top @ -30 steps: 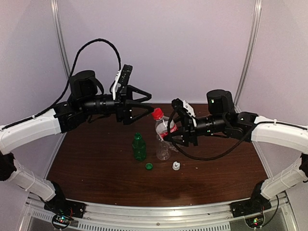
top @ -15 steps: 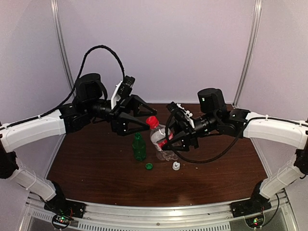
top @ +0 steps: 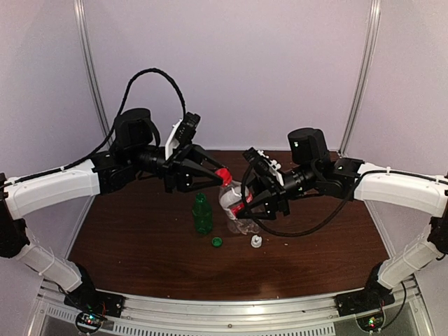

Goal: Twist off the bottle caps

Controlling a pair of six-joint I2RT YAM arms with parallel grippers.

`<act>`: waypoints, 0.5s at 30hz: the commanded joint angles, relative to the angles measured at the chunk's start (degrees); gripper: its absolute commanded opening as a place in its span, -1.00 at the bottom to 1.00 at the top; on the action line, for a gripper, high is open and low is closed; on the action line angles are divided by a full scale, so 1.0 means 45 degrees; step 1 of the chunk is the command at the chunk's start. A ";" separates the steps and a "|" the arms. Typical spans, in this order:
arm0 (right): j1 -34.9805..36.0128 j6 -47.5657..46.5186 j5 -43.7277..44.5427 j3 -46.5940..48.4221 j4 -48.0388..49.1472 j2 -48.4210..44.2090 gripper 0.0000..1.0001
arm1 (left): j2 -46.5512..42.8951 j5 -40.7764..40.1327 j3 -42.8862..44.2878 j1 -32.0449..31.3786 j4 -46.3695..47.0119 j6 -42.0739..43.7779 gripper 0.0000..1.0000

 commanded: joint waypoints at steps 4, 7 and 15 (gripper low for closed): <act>-0.0117 0.0089 0.3727 0.0234 -0.0088 -0.0487 -0.06 | -0.0098 -0.3109 0.0390 -0.0019 0.0415 -0.1484 -0.62; -0.0100 0.0376 0.5845 -0.0006 0.0299 -0.0612 -0.08 | -0.0084 -0.6286 0.0872 -0.0336 -0.0716 -0.2453 -0.63; 0.0194 0.0719 0.9958 -0.0600 0.1351 -0.0794 -0.11 | 0.0078 -1.1593 0.1091 -0.1257 -0.1330 -0.4877 -0.39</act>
